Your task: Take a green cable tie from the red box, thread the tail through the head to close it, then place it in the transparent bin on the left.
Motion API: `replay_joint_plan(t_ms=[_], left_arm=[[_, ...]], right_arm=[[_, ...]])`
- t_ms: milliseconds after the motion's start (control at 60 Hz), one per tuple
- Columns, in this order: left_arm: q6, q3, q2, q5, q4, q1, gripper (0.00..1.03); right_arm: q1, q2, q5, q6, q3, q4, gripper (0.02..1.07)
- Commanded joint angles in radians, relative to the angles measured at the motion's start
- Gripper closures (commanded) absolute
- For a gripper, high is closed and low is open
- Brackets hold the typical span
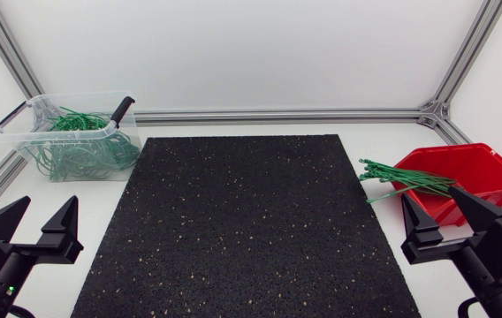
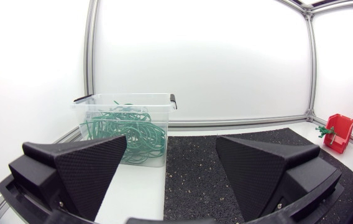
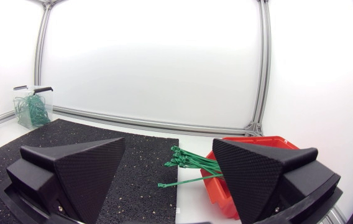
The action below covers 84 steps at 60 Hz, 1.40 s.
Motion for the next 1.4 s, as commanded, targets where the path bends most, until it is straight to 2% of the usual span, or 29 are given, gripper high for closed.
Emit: replay_joint_plan(t_ms=[0,383,633,833,1167,1250,1383], left_arm=[[-0.024,-0.041,-0.009,0.005,-0.013,-0.006,0.03],[-0.024,-0.041,-0.009,0.005,-0.013,-0.006,0.03],[-0.024,-0.041,-0.009,0.005,-0.013,-0.007,0.03],[-0.024,-0.041,-0.009,0.005,-0.013,-0.007,0.03],[-0.026,-0.041,-0.008,0.005,-0.015,-0.007,0.03],[-0.026,-0.041,-0.009,0.005,-0.015,-0.007,0.03],[-0.024,-0.041,-0.008,0.005,-0.013,-0.009,0.03]], right_arm=[[0.007,-0.01,0.005,0.016,-0.02,-0.008,0.05],[0.007,-0.011,0.005,0.016,-0.011,-0.004,0.06],[0.003,-0.002,0.01,0.017,0.081,-0.03,0.06],[-0.002,0.105,0.02,0.016,0.192,-0.048,0.06],[-0.045,0.374,0.022,0.006,0.422,-0.18,0.06],[-0.074,0.435,-0.006,-0.047,0.474,-0.214,0.06],[-0.114,0.556,-0.058,-0.202,0.598,-0.346,0.1]])
